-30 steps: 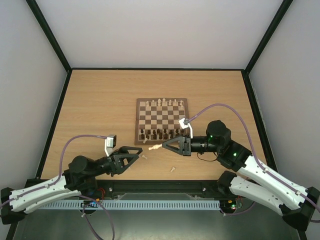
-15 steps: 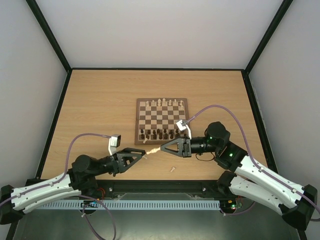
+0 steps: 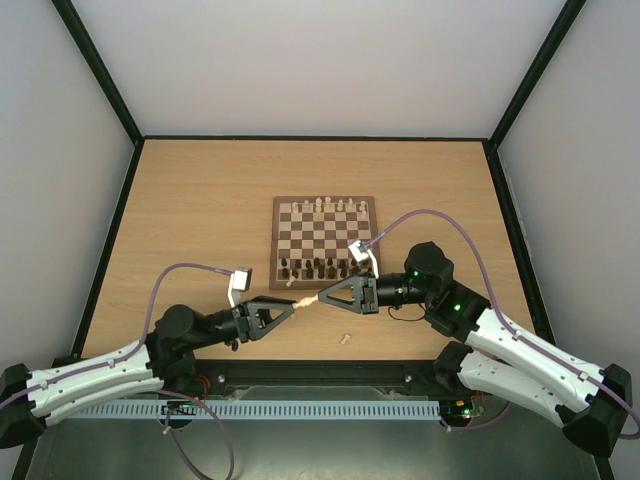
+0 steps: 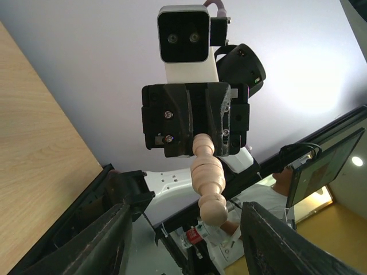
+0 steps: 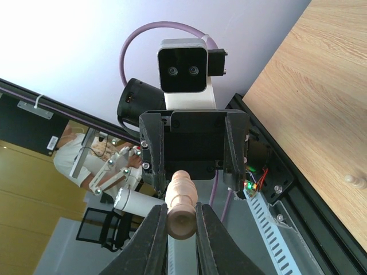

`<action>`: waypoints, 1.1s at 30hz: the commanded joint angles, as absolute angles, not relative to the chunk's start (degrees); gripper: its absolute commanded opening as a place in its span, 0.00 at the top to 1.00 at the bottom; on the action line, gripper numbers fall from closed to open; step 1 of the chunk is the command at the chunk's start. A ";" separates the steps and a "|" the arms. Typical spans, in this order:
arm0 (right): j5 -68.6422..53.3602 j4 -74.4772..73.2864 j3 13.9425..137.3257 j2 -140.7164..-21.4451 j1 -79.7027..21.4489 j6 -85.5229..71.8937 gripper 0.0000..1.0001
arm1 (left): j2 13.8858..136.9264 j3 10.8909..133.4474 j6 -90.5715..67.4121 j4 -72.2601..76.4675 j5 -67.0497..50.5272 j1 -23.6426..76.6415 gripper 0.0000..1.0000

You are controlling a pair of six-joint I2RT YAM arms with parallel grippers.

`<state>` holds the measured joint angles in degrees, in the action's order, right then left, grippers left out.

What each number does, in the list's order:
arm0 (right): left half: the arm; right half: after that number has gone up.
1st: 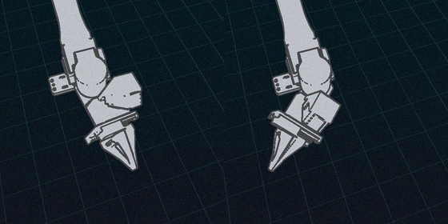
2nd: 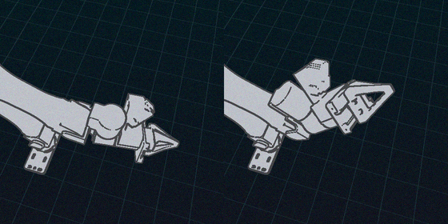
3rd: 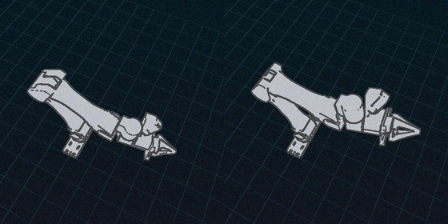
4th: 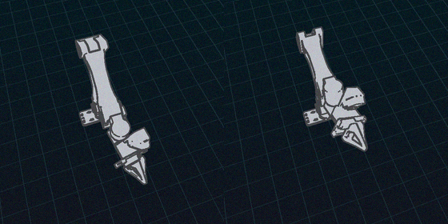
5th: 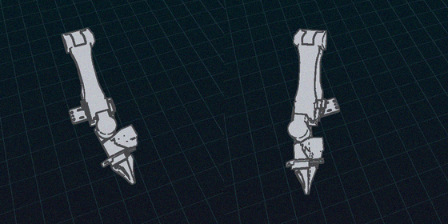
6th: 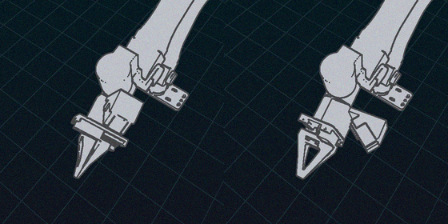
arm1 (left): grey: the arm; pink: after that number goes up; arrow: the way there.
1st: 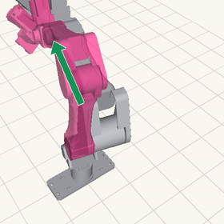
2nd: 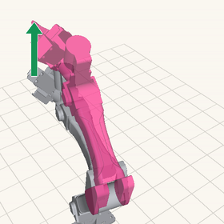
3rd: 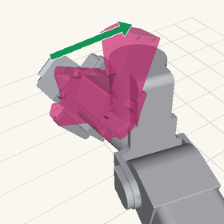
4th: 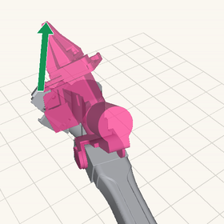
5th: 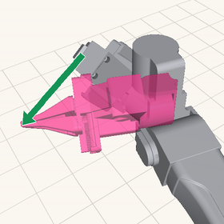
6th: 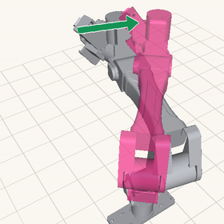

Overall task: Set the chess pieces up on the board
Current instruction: Pick up the chess piece at the center of the board.

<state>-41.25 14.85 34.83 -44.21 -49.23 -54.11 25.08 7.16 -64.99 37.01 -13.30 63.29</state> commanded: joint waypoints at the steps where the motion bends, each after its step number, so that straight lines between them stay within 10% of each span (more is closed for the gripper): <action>1: -40.60 13.89 34.45 -44.21 -49.13 -52.09 0.89 | 26.07 8.70 -64.90 40.33 -14.04 62.78 0.46; 33: -37.09 10.10 33.79 -44.78 -49.06 -49.24 0.90 | 28.30 9.49 -65.88 38.55 -13.97 62.12 0.91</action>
<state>-37.23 10.63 34.20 -45.17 -49.23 -50.11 28.47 7.55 -66.11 36.77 -13.50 62.54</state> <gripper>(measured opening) 0.107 0.163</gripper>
